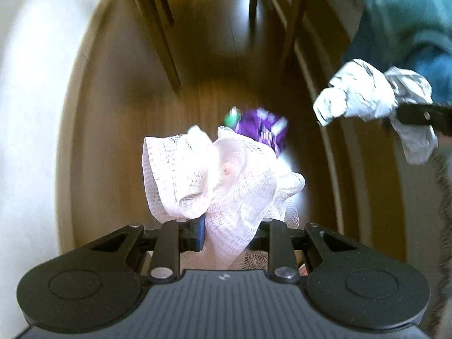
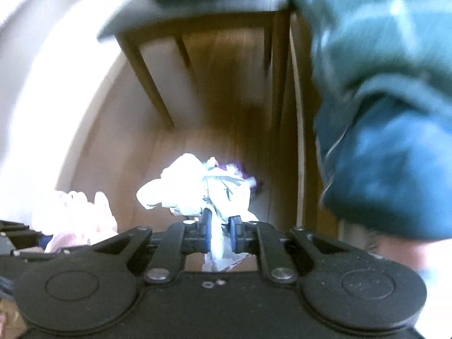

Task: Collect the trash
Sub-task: 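Lift the pink mesh and white bag with both tools over the wastebasket, then open both tools inside the wastebasket to drop the mesh and bag, then withdraw both tools from the wastebasket and lower them toward the floor, then grasp the small red wrapper with the left tool while the right tool grasps the purple snack bag, then lift the red wrapper and purple bag with both tools over the wastebasket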

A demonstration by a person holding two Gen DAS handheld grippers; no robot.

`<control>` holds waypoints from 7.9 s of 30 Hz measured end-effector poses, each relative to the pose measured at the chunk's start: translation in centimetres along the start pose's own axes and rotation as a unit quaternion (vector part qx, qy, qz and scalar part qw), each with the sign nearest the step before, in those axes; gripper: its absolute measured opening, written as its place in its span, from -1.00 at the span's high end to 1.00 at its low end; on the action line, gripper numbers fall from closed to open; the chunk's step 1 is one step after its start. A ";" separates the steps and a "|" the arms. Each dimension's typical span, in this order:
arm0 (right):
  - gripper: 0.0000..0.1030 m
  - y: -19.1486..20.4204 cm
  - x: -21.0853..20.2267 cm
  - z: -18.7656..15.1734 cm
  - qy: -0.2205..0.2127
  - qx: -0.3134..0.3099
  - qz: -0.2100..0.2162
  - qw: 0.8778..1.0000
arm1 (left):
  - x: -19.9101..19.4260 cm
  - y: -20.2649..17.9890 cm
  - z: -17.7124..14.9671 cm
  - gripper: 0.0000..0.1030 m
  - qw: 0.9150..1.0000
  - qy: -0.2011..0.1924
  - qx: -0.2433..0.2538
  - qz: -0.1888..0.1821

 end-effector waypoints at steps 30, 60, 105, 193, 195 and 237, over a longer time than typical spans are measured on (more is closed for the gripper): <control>0.77 -1.0 -30.2 24.5 -0.213 -0.065 0.060 0.973 | -32.5 -1.4 25.1 0.53 0.970 -0.234 -0.069 0.017; 0.77 7.8 -6.4 47.3 -0.159 -0.021 -0.101 0.982 | -13.2 7.6 55.2 0.52 0.979 -0.184 0.081 -0.037; -0.27 8.8 -7.9 45.0 -0.126 -0.070 -0.066 0.987 | -14.2 5.1 52.3 -0.23 0.978 -0.153 0.132 -0.053; -0.95 -4.8 35.8 -15.3 0.083 0.371 -0.020 0.925 | 37.8 5.7 -15.5 -0.98 0.991 0.116 -0.057 -0.043; -0.95 -5.0 36.7 -16.5 0.085 0.405 -0.026 0.910 | 38.8 5.6 -15.7 -0.97 0.989 0.122 -0.062 -0.049; 0.98 -6.0 23.6 -8.6 -0.029 0.299 0.030 0.953 | 29.2 9.3 -11.6 0.37 0.979 0.087 -0.183 -0.033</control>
Point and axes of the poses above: each gripper's, at about its wrist camera, not at the fingertips, and x roughly the way its jaws point, y to its left, z to its top, the point moved 1 cm from there along x, roughly the way its jaws point, and after that the axes turned 11 degrees about -y, right-handed, at the moved point
